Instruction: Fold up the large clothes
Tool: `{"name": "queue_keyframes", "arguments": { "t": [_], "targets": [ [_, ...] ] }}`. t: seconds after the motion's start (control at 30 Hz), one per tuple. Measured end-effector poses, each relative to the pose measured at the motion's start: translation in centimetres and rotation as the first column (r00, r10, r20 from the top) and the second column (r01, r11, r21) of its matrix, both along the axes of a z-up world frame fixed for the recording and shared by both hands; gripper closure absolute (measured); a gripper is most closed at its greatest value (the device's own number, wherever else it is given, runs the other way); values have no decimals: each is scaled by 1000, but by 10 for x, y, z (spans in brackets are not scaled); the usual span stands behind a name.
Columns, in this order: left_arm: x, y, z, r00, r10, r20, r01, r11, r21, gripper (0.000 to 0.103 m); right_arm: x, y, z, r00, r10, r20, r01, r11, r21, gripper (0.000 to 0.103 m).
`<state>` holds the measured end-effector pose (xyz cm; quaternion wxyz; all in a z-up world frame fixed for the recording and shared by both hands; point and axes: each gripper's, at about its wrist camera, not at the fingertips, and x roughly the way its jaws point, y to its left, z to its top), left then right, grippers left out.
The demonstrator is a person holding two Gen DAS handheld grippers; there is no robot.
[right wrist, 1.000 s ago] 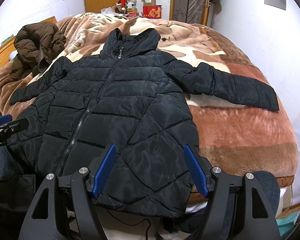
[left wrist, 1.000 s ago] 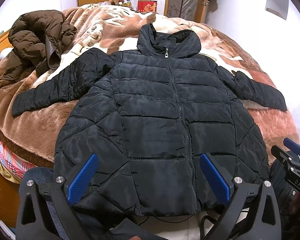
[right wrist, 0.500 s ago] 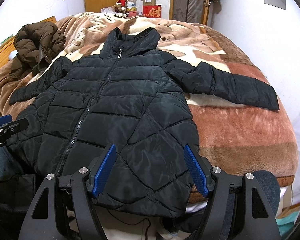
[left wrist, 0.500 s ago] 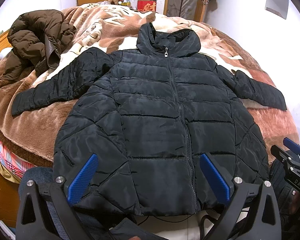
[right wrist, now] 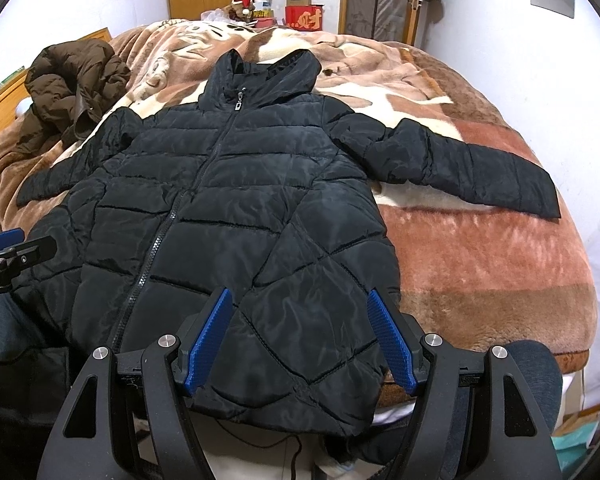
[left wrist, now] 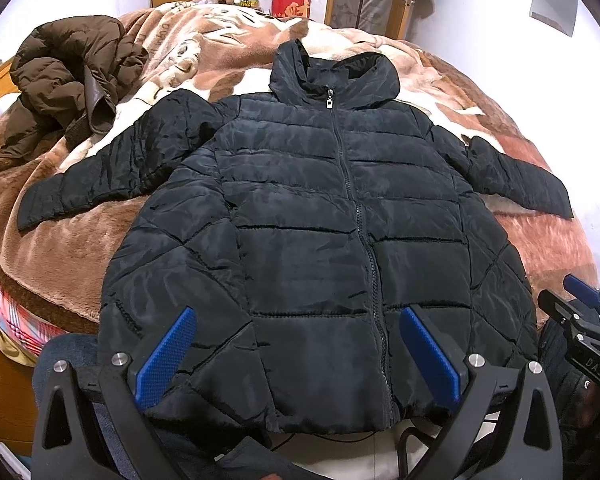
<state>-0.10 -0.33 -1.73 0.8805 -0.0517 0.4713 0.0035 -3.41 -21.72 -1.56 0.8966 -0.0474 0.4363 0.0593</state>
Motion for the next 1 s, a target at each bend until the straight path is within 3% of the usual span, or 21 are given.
{"name": "queue_keyframes", "arguments": {
  "t": [0.63,0.77,1.0],
  "targets": [
    [27,19,-9,1000,12,-20,-13,998,-57,0,29,7,-6,999,18,-41,-18,1000,-12,33],
    [40,32,-12,999,35,-16,-36,996,-87,0,45,8,-9,999,33,-20,-33,999,21,33],
    [69,69,-15,993,117,13,-115,990,-76,0,85,24,-10,998,62,-28,-61,997,37,33]
  ]
}}
